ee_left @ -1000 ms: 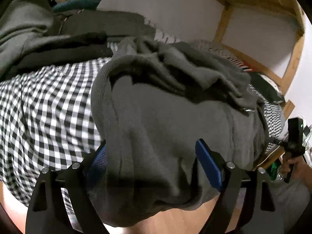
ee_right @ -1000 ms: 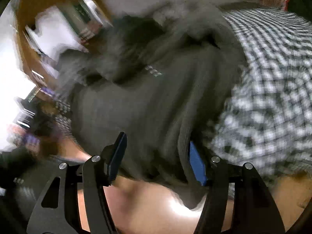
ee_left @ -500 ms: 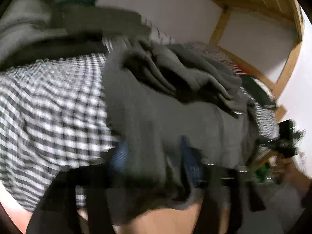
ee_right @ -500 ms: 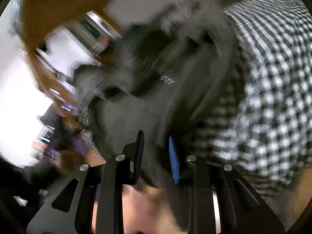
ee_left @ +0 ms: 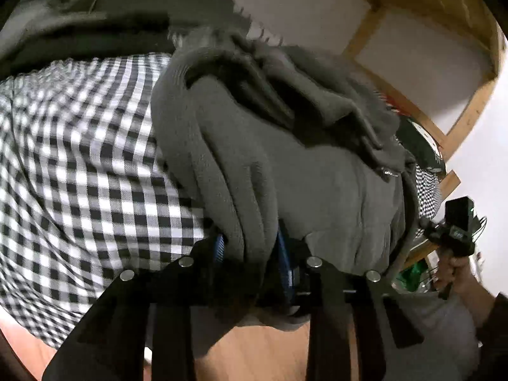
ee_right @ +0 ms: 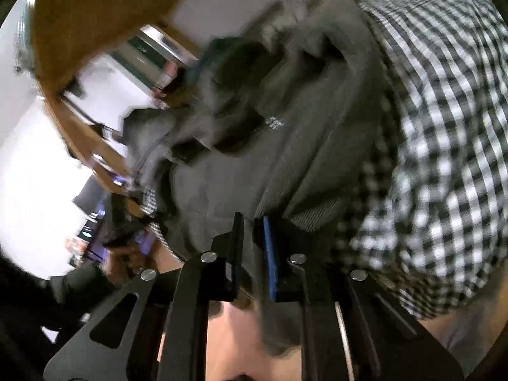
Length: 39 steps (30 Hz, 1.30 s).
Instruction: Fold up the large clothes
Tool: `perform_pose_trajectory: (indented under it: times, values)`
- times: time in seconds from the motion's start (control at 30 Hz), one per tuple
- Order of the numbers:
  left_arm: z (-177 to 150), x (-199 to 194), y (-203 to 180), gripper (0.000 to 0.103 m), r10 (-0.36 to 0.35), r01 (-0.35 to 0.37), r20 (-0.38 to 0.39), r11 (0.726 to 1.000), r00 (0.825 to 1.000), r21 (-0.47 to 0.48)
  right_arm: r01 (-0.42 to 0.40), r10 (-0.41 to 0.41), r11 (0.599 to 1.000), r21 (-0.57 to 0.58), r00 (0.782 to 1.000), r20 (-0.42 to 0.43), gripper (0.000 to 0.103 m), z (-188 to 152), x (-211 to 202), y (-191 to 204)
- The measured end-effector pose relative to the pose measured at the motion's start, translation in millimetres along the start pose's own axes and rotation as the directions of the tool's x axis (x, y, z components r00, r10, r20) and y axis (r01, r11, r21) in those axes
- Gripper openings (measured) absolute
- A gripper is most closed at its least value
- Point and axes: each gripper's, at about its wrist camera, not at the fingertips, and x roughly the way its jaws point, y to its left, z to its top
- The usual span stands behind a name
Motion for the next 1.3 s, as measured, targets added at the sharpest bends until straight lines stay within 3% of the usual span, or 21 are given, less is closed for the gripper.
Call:
perform_pose_trajectory:
  times: [0.07, 0.1, 0.13, 0.17, 0.2, 0.27, 0.33, 0.43, 0.5, 0.6, 0.67, 0.7, 0.8, 0.9, 1.0, 1.07, 1.13, 1.17, 1.23, 1.27, 1.3]
  values:
    - [-6.5, 16.5, 12.6, 0.043, 0.055, -0.058, -0.085, 0.998, 0.995, -0.03, 0.169, -0.187, 0.98, -0.108, 0.964, -0.19, 0.051, -15.5, 27.8, 2.9]
    - [-7.1, 17.3, 13.6, 0.046, 0.053, -0.054, -0.069, 0.998, 0.996, -0.018, 0.174, -0.206, 0.973, -0.152, 0.951, -0.229, 0.078, -23.4, 34.9, 6.7]
    - [-5.9, 19.4, 10.4, 0.065, 0.038, -0.038, -0.071, 0.999, 0.997, -0.001, 0.176, -0.224, 0.966, -0.191, 0.936, -0.272, 0.093, -31.5, 45.0, 10.6]
    - [-4.9, 25.2, 1.8, 0.084, 0.007, -0.004, -0.077, 0.999, 0.997, 0.032, 0.188, -0.251, 0.957, -0.22, 0.918, -0.308, 0.093, -40.8, 58.4, 12.0]
    - [-6.0, 29.7, -6.6, 0.087, 0.005, 0.0, -0.08, 0.997, 0.997, 0.072, 0.206, -0.278, 0.947, -0.244, 0.91, -0.309, 0.092, -44.3, 65.6, 11.8]
    - [-9.5, 37.7, -25.2, 0.088, 0.109, -0.09, -0.094, 0.978, 0.99, 0.191, 0.188, -0.25, 0.957, -0.223, 0.922, -0.295, 0.063, -41.7, 66.9, 10.0]
    - [-8.1, 36.1, -30.2, 0.086, 0.113, -0.092, -0.1, 0.975, 0.988, 0.2, 0.172, -0.203, 0.976, -0.131, 0.941, -0.272, 0.018, -33.1, 53.2, -1.8]
    - [1.6, 16.8, -2.4, 0.034, 0.099, -0.093, -0.09, 0.993, 0.991, 0.073, 0.063, -0.081, 0.995, -0.075, 0.961, -0.264, 0.013, -29.6, 36.8, -0.8]
    - [8.2, 2.9, 16.2, 0.03, 0.016, -0.022, -0.093, 0.998, 0.996, -0.055, -0.076, 0.071, 0.997, -0.021, 0.978, -0.195, 0.013, -22.6, 14.6, 9.9]
    - [9.3, -1.0, 15.8, 0.032, 0.016, -0.02, -0.134, 1.0, 0.991, -0.024, -0.135, 0.141, 0.988, 0.073, 0.986, -0.084, 0.013, -16.7, -9.0, 2.0]
    - [6.1, 7.9, 18.1, 0.073, 0.05, -0.055, -0.171, 0.998, 0.984, -0.023, -0.017, 0.026, 0.998, 0.061, 0.989, -0.145, 0.015, -21.6, -0.2, -2.0]
    - [3.0, 17.1, 11.1, 0.08, 0.054, -0.059, -0.183, 0.998, 0.982, -0.024, 0.019, -0.007, 0.998, 0.058, 0.982, -0.186, 0.021, -25.9, 8.5, -3.5]
    - [-6.1, 31.6, -9.7, 0.098, 0.092, -0.081, -0.149, 0.993, 0.984, 0.083, 0.121, -0.106, 0.992, 0.042, 0.958, -0.266, 0.097, -37.0, 34.8, -5.2]
    - [-18.3, 44.4, -31.6, 0.098, 0.244, -0.22, -0.089, 0.951, 0.966, 0.217, 0.184, -0.157, 0.98, 0.075, 0.947, -0.28, 0.097, -36.5, 48.3, -12.5]
    - [-18.7, 48.1, -36.5, 0.098, 0.266, -0.242, -0.082, 0.944, 0.96, 0.223, 0.288, -0.264, 0.956, 0.063, 0.931, -0.253, 0.097, -32.3, 45.4, -19.1]
    - [-16.8, 46.4, -35.8, 0.098, 0.24, -0.215, -0.106, 0.954, 0.965, 0.207, 0.377, -0.358, 0.926, 0.023, 0.894, -0.271, 0.097, -34.5, 39.3, -23.7]
    - [-11.1, 42.9, -29.3, 0.098, 0.197, -0.179, -0.122, 0.973, 0.973, 0.146, 0.335, -0.321, 0.942, 0.016, 0.915, -0.243, 0.092, -33.0, 30.7, -22.1]
    - [-8.6, 43.6, -26.6, 0.098, 0.183, -0.167, -0.13, 0.978, 0.974, 0.121, 0.299, -0.288, 0.954, 0.011, 0.929, -0.233, 0.082, -32.4, 30.3, -22.3]
    - [-4.0, 45.3, -23.0, 0.087, 0.171, -0.158, -0.144, 0.983, 0.975, 0.093, 0.331, -0.331, 0.942, -0.045, 0.905, -0.266, 0.019, -34.1, 38.0, -20.5]
    - [-1.1, 43.3, -18.0, 0.065, 0.189, -0.178, -0.142, 0.98, 0.972, 0.085, 0.373, -0.378, 0.925, -0.072, 0.883, -0.279, 0.018, -36.2, 44.8, -19.6]
    - [1.3, 39.3, -12.3, 0.059, 0.187, -0.18, -0.149, 0.982, 0.971, 0.059, 0.359, -0.358, 0.932, -0.052, 0.888, -0.288, 0.014, -36.1, 43.9, -22.3]
